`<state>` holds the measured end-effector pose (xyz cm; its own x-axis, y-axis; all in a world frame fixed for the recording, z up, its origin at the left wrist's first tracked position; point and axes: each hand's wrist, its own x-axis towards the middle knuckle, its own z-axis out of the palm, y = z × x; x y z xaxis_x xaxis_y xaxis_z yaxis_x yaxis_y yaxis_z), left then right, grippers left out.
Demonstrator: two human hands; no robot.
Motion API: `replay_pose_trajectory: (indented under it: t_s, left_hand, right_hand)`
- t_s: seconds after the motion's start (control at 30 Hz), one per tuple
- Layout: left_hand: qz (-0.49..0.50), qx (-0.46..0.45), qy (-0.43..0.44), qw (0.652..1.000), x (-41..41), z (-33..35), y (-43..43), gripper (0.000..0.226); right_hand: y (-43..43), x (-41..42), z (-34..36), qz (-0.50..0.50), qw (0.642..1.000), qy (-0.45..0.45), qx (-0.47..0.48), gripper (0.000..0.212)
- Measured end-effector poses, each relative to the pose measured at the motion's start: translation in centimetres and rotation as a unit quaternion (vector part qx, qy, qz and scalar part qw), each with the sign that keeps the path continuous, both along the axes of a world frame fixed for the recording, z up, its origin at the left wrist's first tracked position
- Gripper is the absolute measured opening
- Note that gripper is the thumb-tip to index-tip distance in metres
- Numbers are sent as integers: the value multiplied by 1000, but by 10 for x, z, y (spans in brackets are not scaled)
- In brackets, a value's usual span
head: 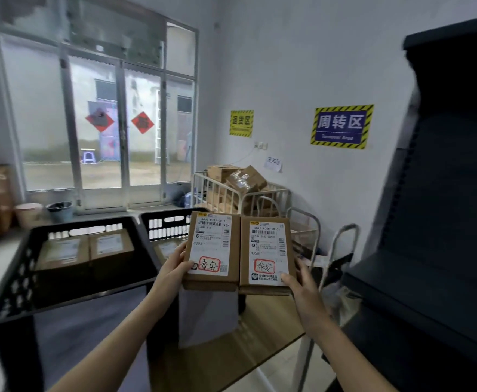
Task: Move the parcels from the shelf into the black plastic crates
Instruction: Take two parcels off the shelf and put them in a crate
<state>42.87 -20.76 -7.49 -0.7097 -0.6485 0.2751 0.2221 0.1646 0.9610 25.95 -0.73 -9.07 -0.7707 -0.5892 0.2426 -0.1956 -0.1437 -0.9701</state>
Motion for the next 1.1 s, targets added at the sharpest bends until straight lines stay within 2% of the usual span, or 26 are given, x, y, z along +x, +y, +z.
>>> replay_pose_trajectory:
  t_s: [0.17,0.4,0.5,0.83,1.0,1.1]
  left_hand:
    - [59,13,0,998,62,-5,-57,47]
    - [137,36,-8,990,130,-6,-112,45]
    - [159,45,-6,986,150,-8,-129,48]
    - [249,43,-39,967,188,-13,-177,46]
    - [271,50,-59,959,188,-16,-209,44]
    - [277,56,-83,956,184,-21,-232,45]
  right_hand:
    - [-76,39,-5,55,998,-20,0,33]
    - [-161,83,-2,115,993,-19,24,45]
    - [-187,96,-1,141,990,-15,24,42]
    - [-270,120,-2,209,977,-23,31,33]
    - [-315,118,-7,234,971,-26,53,47]
    - [-343,110,-12,254,963,-21,87,42]
